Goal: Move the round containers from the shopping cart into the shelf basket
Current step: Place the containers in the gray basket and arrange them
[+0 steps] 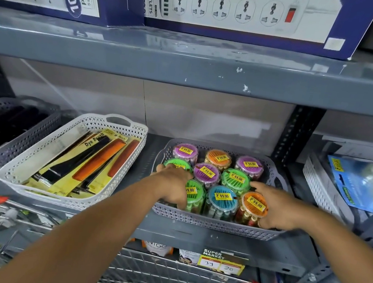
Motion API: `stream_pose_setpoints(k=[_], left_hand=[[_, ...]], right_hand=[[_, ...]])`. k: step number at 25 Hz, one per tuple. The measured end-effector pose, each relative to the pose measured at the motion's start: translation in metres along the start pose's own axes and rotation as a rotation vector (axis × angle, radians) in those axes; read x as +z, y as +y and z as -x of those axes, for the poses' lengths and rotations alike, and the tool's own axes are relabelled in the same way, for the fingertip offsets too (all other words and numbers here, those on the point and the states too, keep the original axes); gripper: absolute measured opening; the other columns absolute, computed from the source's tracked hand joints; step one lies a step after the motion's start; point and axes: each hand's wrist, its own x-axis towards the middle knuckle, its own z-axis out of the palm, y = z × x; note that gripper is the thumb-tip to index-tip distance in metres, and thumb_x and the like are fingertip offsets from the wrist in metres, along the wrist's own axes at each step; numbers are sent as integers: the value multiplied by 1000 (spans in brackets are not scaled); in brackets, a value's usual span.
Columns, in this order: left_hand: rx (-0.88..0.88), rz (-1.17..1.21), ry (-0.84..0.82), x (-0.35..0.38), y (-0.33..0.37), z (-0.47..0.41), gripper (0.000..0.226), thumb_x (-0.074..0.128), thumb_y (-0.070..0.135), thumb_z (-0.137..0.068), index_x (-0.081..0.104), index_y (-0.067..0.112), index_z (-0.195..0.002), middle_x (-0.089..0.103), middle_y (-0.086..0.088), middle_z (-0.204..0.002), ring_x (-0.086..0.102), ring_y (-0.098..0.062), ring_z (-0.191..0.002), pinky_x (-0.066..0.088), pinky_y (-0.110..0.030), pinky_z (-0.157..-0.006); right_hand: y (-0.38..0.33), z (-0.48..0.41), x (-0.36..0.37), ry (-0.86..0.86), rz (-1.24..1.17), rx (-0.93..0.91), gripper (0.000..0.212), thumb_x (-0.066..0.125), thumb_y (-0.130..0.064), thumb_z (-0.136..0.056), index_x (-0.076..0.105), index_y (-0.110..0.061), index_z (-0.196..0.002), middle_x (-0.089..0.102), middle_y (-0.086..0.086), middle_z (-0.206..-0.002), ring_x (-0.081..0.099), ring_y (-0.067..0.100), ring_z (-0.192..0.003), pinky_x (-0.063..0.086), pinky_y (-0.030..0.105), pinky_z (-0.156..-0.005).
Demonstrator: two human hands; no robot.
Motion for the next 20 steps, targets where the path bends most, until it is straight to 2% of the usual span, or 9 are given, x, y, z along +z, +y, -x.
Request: stream_pose_setpoints(k=[4, 8, 9, 12, 14, 15, 16, 18, 20], left_hand=[[32, -9, -29, -2, 1, -3, 98, 82, 22, -69, 27, 34, -149, 35, -5, -153, 20, -35, -141, 21, -45, -110], [37, 8, -33, -4, 1, -2, 97, 80, 14, -71, 26, 34, -149, 31, -3, -156, 19, -33, -143, 18, -45, -113], [40, 6, -30, -3, 1, 0, 97, 80, 14, -71, 25, 34, -149, 30, -4, -156, 19, -33, -143, 19, -46, -113], [43, 44, -31, -1, 0, 4, 99, 77, 9, -72, 21, 32, -150, 28, -7, -157, 32, -35, -137, 35, -45, -106], [44, 155, -22, -1, -4, 9, 99, 71, 0, -72, 20, 30, -151, 29, -11, -155, 46, -36, -129, 49, -41, -91], [48, 186, -2, -2, -6, 11, 97, 68, 0, -72, 21, 29, -151, 32, -11, -154, 47, -36, -128, 51, -41, -90], [48, 203, 27, -2, -8, 14, 93, 67, 2, -73, 24, 27, -151, 35, -12, -153, 45, -35, -129, 51, -42, -95], [41, 234, 91, 2, -9, 21, 82, 72, 17, -76, 32, 23, -147, 41, -11, -149, 42, -32, -132, 46, -46, -102], [23, 178, 159, 11, -7, 27, 72, 75, 39, -79, 45, 18, -140, 51, -10, -139, 48, -31, -126, 42, -49, -105]], right_hand=[[5, -2, 2, -7, 25, 12, 107, 75, -13, -70, 7, -29, -151, 42, 4, -142, 55, 13, -95, 44, 20, -63], [6, -3, 4, 0, 70, -1, 107, 71, -8, -70, 4, -30, -150, 32, 3, -152, 51, 19, -116, 50, 29, -87], [5, -3, 4, -1, 82, -3, 107, 70, -6, -71, 2, -31, -150, 30, 2, -154, 50, 19, -118, 50, 28, -86], [6, -5, 4, -22, 97, 12, 110, 67, -3, -72, -4, -35, -149, 36, 2, -150, 56, 12, -94, 45, 18, -57], [9, -5, 4, -24, 50, 20, 112, 69, -6, -71, -5, -38, -149, 54, -1, -129, 57, 7, -73, 42, 18, -47], [9, -4, 4, -14, 15, 20, 113, 72, -10, -70, -4, -38, -149, 59, -2, -116, 57, 7, -69, 43, 18, -47], [9, -2, 4, 1, -17, 21, 113, 75, -17, -69, -2, -37, -149, 60, -1, -116, 60, 7, -74, 46, 18, -54], [7, 1, 6, 62, -57, 6, 113, 79, -34, -67, 3, -32, -150, 47, 4, -142, 55, 15, -110, 46, 20, -81], [7, 4, 12, 107, -78, -1, 108, 78, -38, -69, 7, -30, -150, 37, 4, -151, 45, 20, -126, 38, 22, -88]])
